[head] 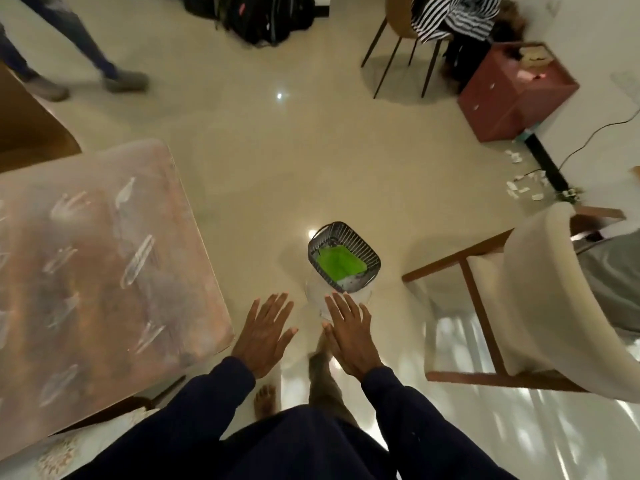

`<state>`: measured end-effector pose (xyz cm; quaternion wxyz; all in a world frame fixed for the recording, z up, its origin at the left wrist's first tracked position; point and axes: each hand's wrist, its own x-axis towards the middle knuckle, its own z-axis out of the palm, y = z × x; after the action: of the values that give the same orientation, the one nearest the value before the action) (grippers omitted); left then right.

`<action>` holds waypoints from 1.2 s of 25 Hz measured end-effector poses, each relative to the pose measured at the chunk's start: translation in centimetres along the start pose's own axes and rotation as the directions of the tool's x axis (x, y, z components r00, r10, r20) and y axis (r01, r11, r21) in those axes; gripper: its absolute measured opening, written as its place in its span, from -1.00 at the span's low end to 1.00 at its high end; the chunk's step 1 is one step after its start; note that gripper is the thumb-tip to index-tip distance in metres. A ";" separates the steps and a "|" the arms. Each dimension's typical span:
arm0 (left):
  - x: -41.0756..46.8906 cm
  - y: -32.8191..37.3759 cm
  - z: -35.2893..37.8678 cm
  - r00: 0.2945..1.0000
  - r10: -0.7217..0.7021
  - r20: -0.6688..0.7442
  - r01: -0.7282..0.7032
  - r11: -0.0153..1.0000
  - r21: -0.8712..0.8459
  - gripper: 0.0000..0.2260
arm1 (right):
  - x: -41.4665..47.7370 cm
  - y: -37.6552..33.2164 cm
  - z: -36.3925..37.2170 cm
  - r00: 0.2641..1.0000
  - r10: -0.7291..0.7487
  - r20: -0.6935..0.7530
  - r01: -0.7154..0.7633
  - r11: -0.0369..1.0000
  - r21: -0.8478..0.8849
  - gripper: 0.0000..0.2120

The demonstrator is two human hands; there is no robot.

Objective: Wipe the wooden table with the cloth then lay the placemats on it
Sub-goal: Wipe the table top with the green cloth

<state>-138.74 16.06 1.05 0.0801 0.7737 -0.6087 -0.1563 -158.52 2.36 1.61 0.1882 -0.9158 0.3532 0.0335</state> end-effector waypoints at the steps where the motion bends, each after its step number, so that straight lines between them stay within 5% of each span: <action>1: 1.5 0.0 0.1 0.999 -0.009 0.032 0.009 1.000 0.005 -0.45 | 1.6 1.3 -0.3 0.999 -0.005 0.038 0.004 1.000 0.018 -0.47; 8: 14.5 -0.5 4.8 0.994 -0.071 0.083 0.063 0.993 0.096 -0.48 | 13.7 11.4 2.5 0.981 -0.024 0.191 0.031 0.999 -0.033 -0.47; 13: 20.8 -2.2 11.2 0.997 0.018 0.080 -0.025 0.996 0.088 -0.52 | 20.3 17.2 8.5 0.973 -0.014 0.229 0.024 0.999 -0.039 -0.49; 17: 26.2 -5.8 17.2 0.989 -0.089 0.118 0.088 0.996 0.019 -0.47 | 26.3 21.9 16.2 0.931 0.033 0.364 -0.009 0.998 -0.067 -0.22; 24: 30.2 -9.7 23.1 0.997 -0.064 0.037 0.067 0.995 -0.078 -0.47 | 35.5 26.5 25.6 0.850 0.043 0.526 0.051 0.985 -0.163 -0.04; 30: 30.4 -11.3 24.7 0.998 -0.066 0.001 0.066 0.994 -0.090 -0.48 | 38.6 26.5 28.2 0.885 0.122 0.450 0.007 0.962 -0.274 -0.32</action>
<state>-130.36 -8.95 -30.06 0.1103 0.7892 -0.5751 -0.1852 -145.11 -29.73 -40.51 0.1404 -0.8872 0.3175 0.3039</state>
